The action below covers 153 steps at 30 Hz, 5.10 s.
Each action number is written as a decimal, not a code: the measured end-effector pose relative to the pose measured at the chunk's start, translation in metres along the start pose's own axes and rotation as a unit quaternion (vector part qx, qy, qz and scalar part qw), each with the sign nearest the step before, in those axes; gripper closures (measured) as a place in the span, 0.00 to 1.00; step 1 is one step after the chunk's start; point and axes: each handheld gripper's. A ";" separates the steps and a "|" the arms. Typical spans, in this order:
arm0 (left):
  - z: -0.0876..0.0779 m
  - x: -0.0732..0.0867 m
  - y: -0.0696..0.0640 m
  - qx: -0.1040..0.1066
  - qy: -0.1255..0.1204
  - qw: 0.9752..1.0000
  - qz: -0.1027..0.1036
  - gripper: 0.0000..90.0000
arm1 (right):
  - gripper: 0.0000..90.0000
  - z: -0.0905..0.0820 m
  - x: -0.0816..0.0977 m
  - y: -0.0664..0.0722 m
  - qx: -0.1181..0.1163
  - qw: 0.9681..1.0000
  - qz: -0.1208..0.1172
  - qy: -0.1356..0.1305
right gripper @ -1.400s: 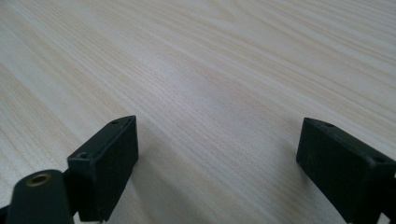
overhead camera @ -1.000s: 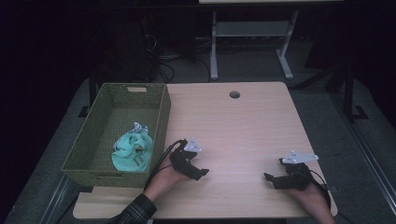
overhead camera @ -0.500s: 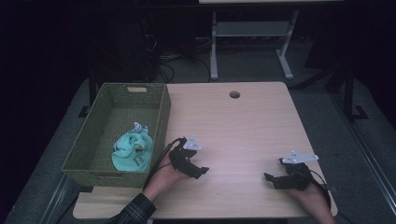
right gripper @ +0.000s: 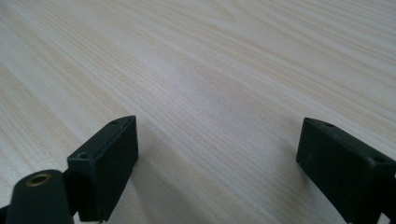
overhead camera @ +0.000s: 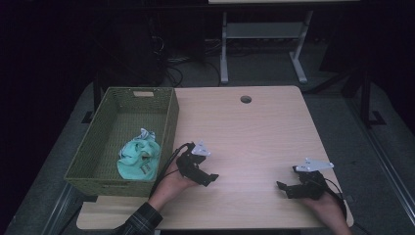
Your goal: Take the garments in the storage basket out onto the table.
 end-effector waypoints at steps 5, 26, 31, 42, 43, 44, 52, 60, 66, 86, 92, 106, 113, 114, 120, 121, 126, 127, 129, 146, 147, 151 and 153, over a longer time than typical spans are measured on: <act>-0.004 -0.002 0.001 -0.001 -0.005 1.000 0.001 0.15 | 0.14 0.000 0.000 0.000 0.000 1.000 0.000 0.000; -0.019 -0.014 0.004 0.002 -0.013 1.000 -0.002 0.15 | 0.14 0.000 0.000 0.000 0.000 1.000 0.000 0.000; -0.022 -0.017 0.005 0.002 -0.013 1.000 0.001 0.15 | 0.14 0.000 0.000 0.000 0.000 1.000 0.000 0.000; -0.031 -0.024 0.008 0.002 -0.019 1.000 0.005 0.15 | 0.14 0.000 0.000 0.000 0.000 1.000 0.001 0.000; -0.031 -0.025 0.009 0.002 -0.017 1.000 0.007 0.15 | 0.14 0.000 0.000 0.000 0.000 1.000 0.001 0.000; -0.033 -0.026 0.010 0.001 -0.019 1.000 0.009 0.15 | 0.14 0.000 0.000 0.000 0.000 1.000 0.000 0.000; -0.037 -0.028 0.014 0.004 -0.023 1.000 0.003 0.15 | 0.14 0.000 0.000 0.000 0.000 1.000 0.000 0.000; -0.041 -0.029 0.018 0.009 -0.023 1.000 0.003 0.15 | 0.14 0.000 0.000 0.000 0.000 1.000 0.000 0.000; -0.046 -0.033 0.021 0.007 -0.030 1.000 0.002 0.15 | 0.14 0.000 0.000 0.000 0.000 1.000 -0.002 -0.001; -0.077 -0.027 0.035 -0.004 -0.038 0.999 -0.007 0.15 | 0.14 0.000 0.000 -0.001 0.000 1.000 -0.003 -0.002; -0.085 -0.024 0.038 -0.011 -0.043 0.999 -0.012 0.15 | 0.14 0.000 0.000 -0.001 0.000 1.000 -0.003 -0.002; -0.103 -0.014 0.048 -0.021 -0.047 0.999 -0.017 0.15 | 0.14 0.000 0.000 0.000 0.000 1.000 -0.003 -0.002; -0.109 -0.009 0.052 -0.026 -0.041 0.999 -0.018 0.15 | 0.14 0.000 0.000 0.000 0.000 1.000 -0.003 -0.002; -0.111 -0.008 0.053 -0.029 -0.041 0.999 -0.018 0.15 | 0.14 0.000 0.000 0.000 0.000 1.000 -0.003 -0.002; -0.116 -0.003 0.057 -0.034 -0.044 0.998 -0.026 0.15 | 0.14 0.000 0.000 0.000 0.000 1.000 -0.003 -0.002; -0.118 -0.001 0.058 -0.036 -0.046 0.998 -0.029 0.16 | 0.14 0.000 0.000 0.000 0.000 1.000 -0.003 -0.002; -0.125 0.002 0.062 -0.042 -0.046 0.998 -0.032 0.16 | 0.14 0.000 0.000 0.000 0.000 1.000 -0.003 -0.002; -0.125 0.002 0.062 -0.042 -0.046 0.998 -0.032 0.16 | 0.14 0.000 0.000 0.000 0.000 1.000 -0.003 -0.002; -0.127 0.004 0.062 -0.044 -0.048 0.997 -0.036 0.16 | 0.14 0.000 0.000 0.000 0.000 1.000 -0.003 -0.002; -0.150 0.021 0.072 -0.068 -0.053 0.995 -0.056 0.16 | 0.14 0.000 0.000 0.000 0.000 1.000 -0.003 -0.002; -0.150 0.021 0.072 -0.068 -0.053 0.995 -0.056 0.16 | 0.14 0.000 0.000 0.000 0.000 1.000 -0.003 -0.002; -0.154 0.026 0.075 -0.071 -0.052 0.994 -0.061 0.16 | 0.14 0.000 0.000 0.000 0.000 1.000 -0.003 -0.002; -0.156 0.029 0.076 -0.073 -0.055 0.994 -0.063 0.16 | 0.14 0.000 0.000 0.000 0.000 1.000 -0.003 -0.002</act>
Point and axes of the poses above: each handheld gripper's, and its own axes: z roughly forward along the jaws, x roughly out of its underside, y roughly to its left, and after that the axes turned 12 degrees about z, right-handed
